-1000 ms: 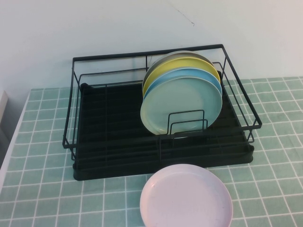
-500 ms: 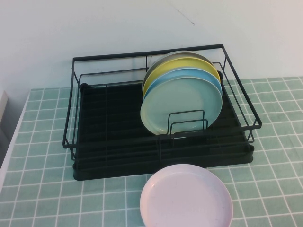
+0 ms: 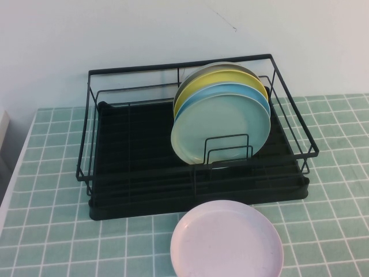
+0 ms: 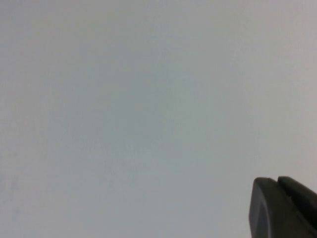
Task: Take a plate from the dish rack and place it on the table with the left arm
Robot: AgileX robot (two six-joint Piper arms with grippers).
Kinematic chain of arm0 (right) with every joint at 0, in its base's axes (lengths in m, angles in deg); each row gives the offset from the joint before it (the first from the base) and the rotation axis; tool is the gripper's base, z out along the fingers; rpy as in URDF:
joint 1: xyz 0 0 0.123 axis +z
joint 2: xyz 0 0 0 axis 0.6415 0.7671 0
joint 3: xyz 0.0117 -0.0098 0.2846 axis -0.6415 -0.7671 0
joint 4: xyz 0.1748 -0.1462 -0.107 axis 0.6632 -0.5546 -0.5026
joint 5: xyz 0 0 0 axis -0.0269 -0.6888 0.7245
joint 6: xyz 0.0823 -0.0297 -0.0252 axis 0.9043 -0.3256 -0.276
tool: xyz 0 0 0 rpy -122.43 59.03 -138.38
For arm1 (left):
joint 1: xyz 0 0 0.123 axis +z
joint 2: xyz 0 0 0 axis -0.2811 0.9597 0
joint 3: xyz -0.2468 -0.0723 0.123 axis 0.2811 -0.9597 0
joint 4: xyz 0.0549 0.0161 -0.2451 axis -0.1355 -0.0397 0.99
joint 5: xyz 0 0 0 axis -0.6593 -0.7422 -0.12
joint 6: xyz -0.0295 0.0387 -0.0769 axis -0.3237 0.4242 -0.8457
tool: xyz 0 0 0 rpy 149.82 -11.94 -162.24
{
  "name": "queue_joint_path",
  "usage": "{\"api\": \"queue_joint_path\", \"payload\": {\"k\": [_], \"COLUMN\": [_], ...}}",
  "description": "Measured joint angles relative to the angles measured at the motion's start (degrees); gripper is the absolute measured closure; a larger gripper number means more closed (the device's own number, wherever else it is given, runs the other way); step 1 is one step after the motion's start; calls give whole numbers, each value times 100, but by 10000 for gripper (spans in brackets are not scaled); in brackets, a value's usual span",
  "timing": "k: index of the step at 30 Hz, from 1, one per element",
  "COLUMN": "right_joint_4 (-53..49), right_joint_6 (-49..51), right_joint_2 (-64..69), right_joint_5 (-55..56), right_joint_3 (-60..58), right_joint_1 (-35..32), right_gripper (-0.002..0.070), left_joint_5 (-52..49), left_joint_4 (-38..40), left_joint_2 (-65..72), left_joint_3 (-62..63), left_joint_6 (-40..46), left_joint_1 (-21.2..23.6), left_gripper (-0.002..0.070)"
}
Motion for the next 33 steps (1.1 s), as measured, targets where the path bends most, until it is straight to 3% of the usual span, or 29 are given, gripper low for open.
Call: {"api": "queue_joint_path", "payload": {"k": [5,9,14,16,20,23,27,30,33], "right_joint_4": [0,0,0,0,0,0,0,0,0], "right_joint_6": [0,0,0,0,0,0,0,0,0], "right_joint_2": [0,0,0,0,0,0,0,0,0], "right_joint_5": [0,0,0,0,0,0,0,0,0], "right_joint_3": [0,0,0,0,0,0,0,0,0], "right_joint_1": [0,0,0,0,0,0,0,0,0], "right_gripper": [678,678,678,678,678,678,678,678,678], "left_joint_5": [-487,153,570,438,-67,-9,1496,3010,3924], "left_joint_4": [-88,-97,-493,-1235,-3766,-6480,-10034,-11009,-11364], "left_joint_2": [1621,2737,3551,3787,4297,4724,5330,5998,6731], "left_joint_3": [748,861,872,883,1063,1259,1835,2422,3021], "left_joint_6": [0,-95,-1591,-2371,-4891,-7500,-10151,-10847,-11322], "left_joint_1": [0,0,0,0,0,0,10,10,10], "left_gripper": [678,678,678,678,678,678,678,678,678]}}
